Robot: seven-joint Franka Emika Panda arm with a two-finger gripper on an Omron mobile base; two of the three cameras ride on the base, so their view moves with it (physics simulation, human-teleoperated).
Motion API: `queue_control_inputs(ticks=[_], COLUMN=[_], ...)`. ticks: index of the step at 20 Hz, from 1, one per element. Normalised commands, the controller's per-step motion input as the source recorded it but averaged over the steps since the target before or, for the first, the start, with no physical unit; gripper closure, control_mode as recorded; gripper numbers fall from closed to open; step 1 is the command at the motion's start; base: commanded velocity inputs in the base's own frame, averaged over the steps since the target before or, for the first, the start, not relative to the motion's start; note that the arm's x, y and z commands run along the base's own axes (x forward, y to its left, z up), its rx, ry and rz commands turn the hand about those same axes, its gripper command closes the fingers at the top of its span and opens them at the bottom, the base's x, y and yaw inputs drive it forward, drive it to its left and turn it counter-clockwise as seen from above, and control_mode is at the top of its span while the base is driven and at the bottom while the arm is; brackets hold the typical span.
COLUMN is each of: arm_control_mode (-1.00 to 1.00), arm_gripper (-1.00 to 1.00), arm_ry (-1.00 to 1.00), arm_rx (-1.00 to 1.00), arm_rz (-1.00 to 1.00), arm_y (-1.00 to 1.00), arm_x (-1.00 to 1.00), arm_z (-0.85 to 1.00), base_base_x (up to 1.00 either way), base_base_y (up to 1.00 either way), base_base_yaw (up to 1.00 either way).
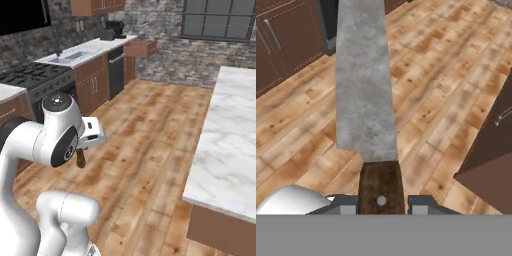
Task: Pick up the metallic utensils from the counter and place them in the open drawer. Make sure not to pick up any wooden utensils.
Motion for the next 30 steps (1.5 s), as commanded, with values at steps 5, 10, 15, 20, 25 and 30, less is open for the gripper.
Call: queue_control_inputs(ticks=[5, 10, 15, 20, 25, 30], arm_control_mode=[1.00, 1.00, 1.00, 1.00, 1.00, 1.00], arm_gripper=[1.00, 1.00, 1.00, 1.00, 1.00, 1.00], arm_ry=[0.00, 0.00, 0.00, 0.00, 0.00, 0.00], arm_rx=[0.00, 0.00, 0.00, 0.00, 0.00, 0.00], arm_rz=[0.00, 0.00, 0.00, 0.00, 0.00, 0.00], arm_y=[0.00, 0.00, 0.00, 0.00, 0.00, 0.00], arm_x=[0.00, 0.00, 0.00, 0.00, 0.00, 0.00], arm_z=[0.00, 0.00, 0.00, 0.00, 0.00, 0.00], base_base_x=[1.00, 1.00, 1.00, 1.00, 1.00, 1.00], base_base_y=[1.00, 1.00, 1.00, 0.98, 0.62, 0.06], base_base_yaw=[-0.32, -0.26, -0.21, -0.16, -0.12, -0.08])
